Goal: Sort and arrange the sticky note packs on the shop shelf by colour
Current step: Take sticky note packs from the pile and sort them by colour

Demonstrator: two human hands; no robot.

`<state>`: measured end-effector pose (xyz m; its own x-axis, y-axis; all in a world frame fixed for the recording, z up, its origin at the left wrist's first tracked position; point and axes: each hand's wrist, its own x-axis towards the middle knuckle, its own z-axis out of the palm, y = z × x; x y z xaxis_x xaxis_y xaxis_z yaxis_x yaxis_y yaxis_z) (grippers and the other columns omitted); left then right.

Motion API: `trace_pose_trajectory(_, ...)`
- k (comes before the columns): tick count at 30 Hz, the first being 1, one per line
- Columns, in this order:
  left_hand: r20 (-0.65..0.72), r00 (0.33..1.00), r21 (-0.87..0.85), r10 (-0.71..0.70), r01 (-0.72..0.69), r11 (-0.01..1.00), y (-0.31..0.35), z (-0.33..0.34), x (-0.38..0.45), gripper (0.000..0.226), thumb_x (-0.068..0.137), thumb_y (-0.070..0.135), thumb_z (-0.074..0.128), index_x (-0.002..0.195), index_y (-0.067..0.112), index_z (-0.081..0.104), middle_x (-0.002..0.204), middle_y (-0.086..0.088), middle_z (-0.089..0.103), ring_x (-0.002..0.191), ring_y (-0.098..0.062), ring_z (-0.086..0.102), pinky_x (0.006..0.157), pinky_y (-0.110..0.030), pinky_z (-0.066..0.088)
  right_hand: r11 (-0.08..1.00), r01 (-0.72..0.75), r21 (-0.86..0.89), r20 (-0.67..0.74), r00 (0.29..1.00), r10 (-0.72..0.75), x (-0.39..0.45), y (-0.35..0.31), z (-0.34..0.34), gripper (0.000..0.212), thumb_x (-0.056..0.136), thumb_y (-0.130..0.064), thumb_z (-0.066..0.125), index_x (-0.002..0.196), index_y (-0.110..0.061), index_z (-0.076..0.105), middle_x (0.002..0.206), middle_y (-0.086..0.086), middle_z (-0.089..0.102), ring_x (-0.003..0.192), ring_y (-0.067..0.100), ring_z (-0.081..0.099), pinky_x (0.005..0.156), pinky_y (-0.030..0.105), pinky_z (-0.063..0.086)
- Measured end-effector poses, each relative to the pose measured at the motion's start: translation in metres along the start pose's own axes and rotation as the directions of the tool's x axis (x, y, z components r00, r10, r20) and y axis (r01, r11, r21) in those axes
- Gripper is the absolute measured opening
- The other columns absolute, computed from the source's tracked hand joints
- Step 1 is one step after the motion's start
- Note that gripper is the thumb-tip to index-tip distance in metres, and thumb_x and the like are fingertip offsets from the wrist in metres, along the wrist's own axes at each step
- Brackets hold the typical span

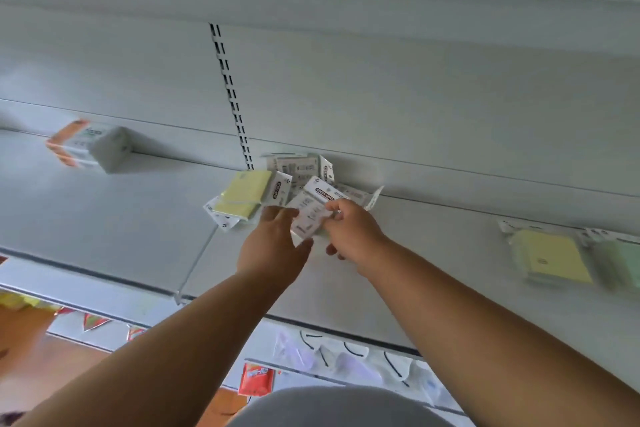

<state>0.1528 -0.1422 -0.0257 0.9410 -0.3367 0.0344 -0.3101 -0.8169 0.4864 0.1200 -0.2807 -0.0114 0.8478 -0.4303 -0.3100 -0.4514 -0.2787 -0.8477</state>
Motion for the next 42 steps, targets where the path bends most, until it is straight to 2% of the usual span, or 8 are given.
trace_pose_trajectory(6, 0.043, 0.999, 0.123, 0.030, -0.035, 0.992, -0.015, -0.008, 0.026, 0.048, 0.083, 0.049, 0.063, 0.123, 0.026, 0.052, 0.124, 0.001, 0.052, 0.104, -0.026, 0.060, 0.076, -0.037, 0.051, 0.858, -0.132, 0.496, -0.067, 0.980, 0.189, 0.008, -0.025, 0.014, 0.014, 0.094, -0.009, 0.047, 0.089, -0.020, 0.055, 0.089, 0.007, 0.064, 0.045, 0.015, 0.053, 0.045, 0.024, 0.036)
trace_pose_trajectory(10, -0.144, 0.986, -0.177, -0.083, 0.057, 0.983, -0.021, -0.021, 0.030, 0.019, 0.093, 0.033, 0.051, 0.091, 0.016, 0.058, 0.085, -0.001, 0.064, 0.079, -0.027, 0.061, 0.062, -0.031, 0.041, 0.844, -0.080, 0.531, -0.061, 0.989, 0.132, 0.006, -0.019, 0.008, 0.012, 0.095, -0.008, 0.047, 0.092, -0.016, 0.055, 0.090, 0.006, 0.070, 0.042, 0.016, 0.050, 0.044, 0.025, 0.033)
trace_pose_trajectory(14, 0.049, 0.974, -0.779, -0.221, 0.175, 0.601, -0.002, -0.033, 0.016, 0.015, 0.089, 0.025, 0.061, 0.082, 0.012, 0.061, 0.054, -0.004, 0.057, 0.049, -0.020, 0.053, 0.051, -0.028, 0.039, 0.887, -0.006, 0.461, -0.086, 0.995, 0.051, -0.002, -0.013, 0.002, 0.014, 0.092, -0.024, 0.060, 0.082, -0.014, 0.061, 0.084, 0.006, 0.065, 0.044, 0.014, 0.051, 0.045, 0.026, 0.035)
trace_pose_trajectory(18, 0.372, 0.926, -0.871, -0.064, 0.372, 0.322, 0.023, -0.015, 0.006, 0.010, 0.088, 0.011, 0.066, 0.082, 0.004, 0.061, 0.059, -0.008, 0.053, 0.045, -0.020, 0.040, 0.045, -0.025, 0.030, 0.875, 0.143, 0.463, -0.276, 0.961, -0.011, -0.015, -0.004, -0.023, 0.023, 0.087, -0.022, 0.069, 0.082, -0.002, 0.061, 0.065, 0.011, 0.051, 0.043, 0.016, 0.040, 0.043, 0.024, 0.031)
trace_pose_trajectory(25, 0.397, 0.916, -0.724, 0.067, 0.267, 0.636, 0.084, 0.038, -0.009, 0.017, 0.089, 0.017, 0.062, 0.075, 0.008, 0.063, 0.072, -0.005, 0.068, 0.043, -0.016, 0.045, 0.048, -0.024, 0.036, 0.976, 0.120, 0.183, -0.567, 0.823, 0.005, -0.041, 0.052, -0.096, 0.022, 0.074, -0.039, 0.072, 0.077, -0.022, 0.060, 0.070, -0.010, 0.058, 0.062, 0.012, 0.054, 0.061, 0.029, 0.045)
trace_pose_trajectory(29, 0.409, 0.879, -0.494, 0.244, -0.012, 0.870, 0.151, 0.064, -0.029, 0.025, 0.090, 0.029, 0.054, 0.072, 0.017, 0.066, 0.070, 0.007, 0.070, 0.054, -0.017, 0.055, 0.054, -0.029, 0.047, 0.996, 0.035, 0.084, -0.680, 0.733, 0.031, -0.070, 0.091, -0.161, 0.015, 0.084, -0.032, 0.067, 0.091, -0.020, 0.062, 0.079, -0.013, 0.059, 0.075, 0.009, 0.058, 0.068, 0.027, 0.045)
trace_pose_trajectory(36, 0.391, 0.816, -0.197, 0.426, -0.378, 0.905, 0.291, 0.116, -0.071, 0.037, 0.096, 0.037, 0.041, 0.070, 0.014, 0.053, 0.071, -0.002, 0.061, 0.070, -0.025, 0.058, 0.059, -0.033, 0.047, 0.991, -0.112, -0.069, -0.719, 0.695, 0.029, -0.102, 0.162, -0.302, 0.020, 0.087, -0.036, 0.063, 0.093, -0.018, 0.067, 0.088, -0.003, 0.066, 0.088, 0.019, 0.063, 0.080, 0.034, 0.051)
trace_pose_trajectory(42, 0.420, 0.842, -0.008, 0.340, -0.371, 0.929, 0.392, 0.164, -0.088, 0.029, 0.098, 0.039, 0.040, 0.083, 0.018, 0.053, 0.092, -0.006, 0.063, 0.083, -0.027, 0.057, 0.067, -0.029, 0.040, 0.929, -0.206, -0.307, -0.648, 0.760, -0.045, -0.089, 0.198, -0.404, 0.025, 0.087, -0.037, 0.064, 0.089, -0.013, 0.070, 0.087, 0.002, 0.068, 0.084, 0.023, 0.063, 0.072, 0.032, 0.050)
